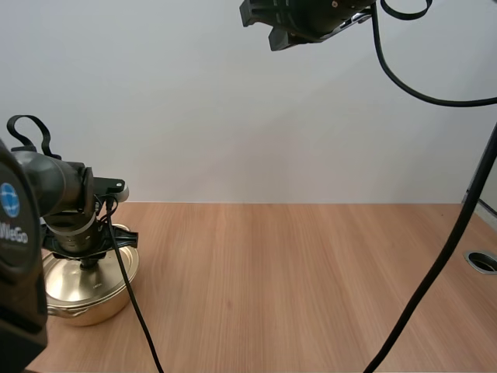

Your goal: Open the pot, put the car inside, and close it

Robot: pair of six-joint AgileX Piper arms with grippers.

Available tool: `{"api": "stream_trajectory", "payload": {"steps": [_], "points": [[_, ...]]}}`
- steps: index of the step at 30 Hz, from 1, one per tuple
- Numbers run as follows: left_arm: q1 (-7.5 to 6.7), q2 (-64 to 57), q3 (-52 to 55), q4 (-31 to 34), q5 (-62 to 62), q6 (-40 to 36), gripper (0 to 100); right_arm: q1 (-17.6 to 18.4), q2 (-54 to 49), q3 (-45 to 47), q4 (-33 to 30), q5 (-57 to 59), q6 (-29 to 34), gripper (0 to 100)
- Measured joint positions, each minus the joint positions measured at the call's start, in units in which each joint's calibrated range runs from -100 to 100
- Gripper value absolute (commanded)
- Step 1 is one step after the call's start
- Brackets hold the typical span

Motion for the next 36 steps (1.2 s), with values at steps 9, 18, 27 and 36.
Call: {"api": "stream_trajectory", "payload": {"steps": [9,18,27,36], "points": [[0.0,0.05,0.0,6.26,-2.73,0.0,88,0.0,0.0,0.0,0.0,0.0,0.0,0],[0.0,-0.06,-0.79,10.32,-4.68,0.0,99,0.0,0.0,0.0,0.0,-0.16,0.0,0],[0.0,-1.91,-0.92,10.87,-8.11,0.0,97,0.0,0.0,0.0,0.0,-0.16,0.0,0],[0.0,-10.62,-9.19,11.49,-19.67,-3.1,0,0.0,0.0,0.0,-0.33,-0.56,0.0,0]]}}
